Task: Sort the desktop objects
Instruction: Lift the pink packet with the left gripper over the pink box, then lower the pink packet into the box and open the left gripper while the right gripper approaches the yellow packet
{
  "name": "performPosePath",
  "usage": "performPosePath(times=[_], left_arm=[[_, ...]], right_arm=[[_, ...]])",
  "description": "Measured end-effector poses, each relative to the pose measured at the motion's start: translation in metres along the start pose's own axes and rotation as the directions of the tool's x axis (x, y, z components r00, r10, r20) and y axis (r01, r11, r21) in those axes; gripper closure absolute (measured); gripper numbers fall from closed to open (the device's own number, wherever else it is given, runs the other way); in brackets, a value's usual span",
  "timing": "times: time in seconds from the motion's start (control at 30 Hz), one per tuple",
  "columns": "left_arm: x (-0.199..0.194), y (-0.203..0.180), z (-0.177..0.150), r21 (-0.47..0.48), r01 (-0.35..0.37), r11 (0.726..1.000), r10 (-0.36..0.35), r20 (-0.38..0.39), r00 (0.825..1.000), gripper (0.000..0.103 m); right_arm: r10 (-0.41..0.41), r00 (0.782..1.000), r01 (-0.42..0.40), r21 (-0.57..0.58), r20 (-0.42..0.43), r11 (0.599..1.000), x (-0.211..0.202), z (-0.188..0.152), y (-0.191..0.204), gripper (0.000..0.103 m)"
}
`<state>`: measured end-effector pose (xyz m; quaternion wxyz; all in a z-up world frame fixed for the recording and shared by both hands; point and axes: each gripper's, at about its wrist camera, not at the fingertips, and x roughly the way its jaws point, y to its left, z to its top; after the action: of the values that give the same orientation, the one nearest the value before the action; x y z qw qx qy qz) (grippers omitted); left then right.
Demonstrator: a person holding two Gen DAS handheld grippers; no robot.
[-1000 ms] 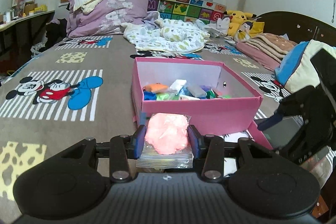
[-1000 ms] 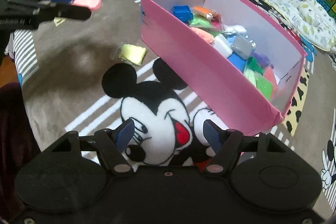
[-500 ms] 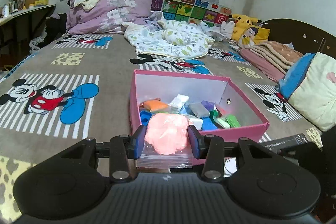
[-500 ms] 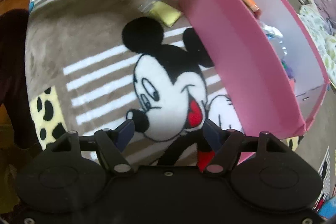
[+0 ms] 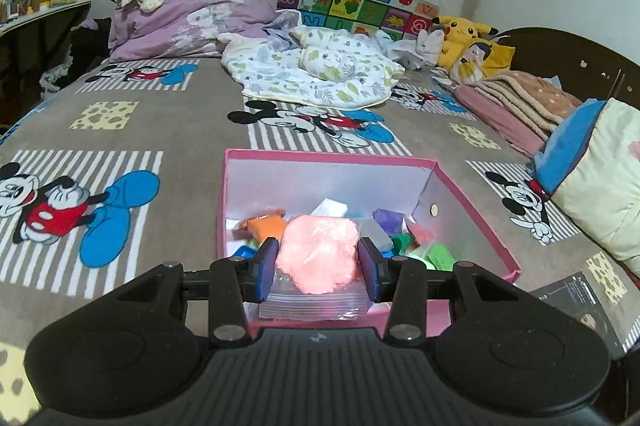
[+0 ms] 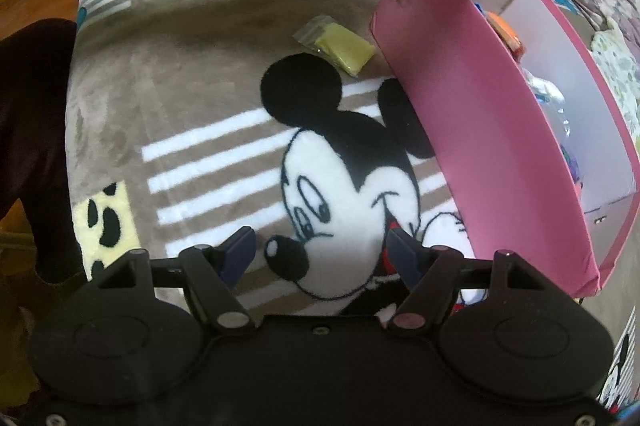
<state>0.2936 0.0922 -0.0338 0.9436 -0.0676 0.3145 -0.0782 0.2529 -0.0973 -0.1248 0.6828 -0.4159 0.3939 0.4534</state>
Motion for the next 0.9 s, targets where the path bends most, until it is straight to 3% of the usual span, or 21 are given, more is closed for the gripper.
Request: performPosePath(times=[0.5, 0.9], left_arm=[[0.063, -0.027, 0.021, 0.05, -0.037, 0.998, 0.041, -0.084, 0.996, 0.061], [0.108, -0.035, 0.017, 0.088, -0.055, 0.995, 0.071, -0.182, 0.981, 0.061]], right_arm=[[0.03, 0.998, -0.031, 0.024, 0.05, 0.999, -0.008, 0.0, -0.004, 0.031], [0.048, 0.996, -0.052, 0.058, 0.077, 0.997, -0.012, -0.002, -0.003, 0.031]])
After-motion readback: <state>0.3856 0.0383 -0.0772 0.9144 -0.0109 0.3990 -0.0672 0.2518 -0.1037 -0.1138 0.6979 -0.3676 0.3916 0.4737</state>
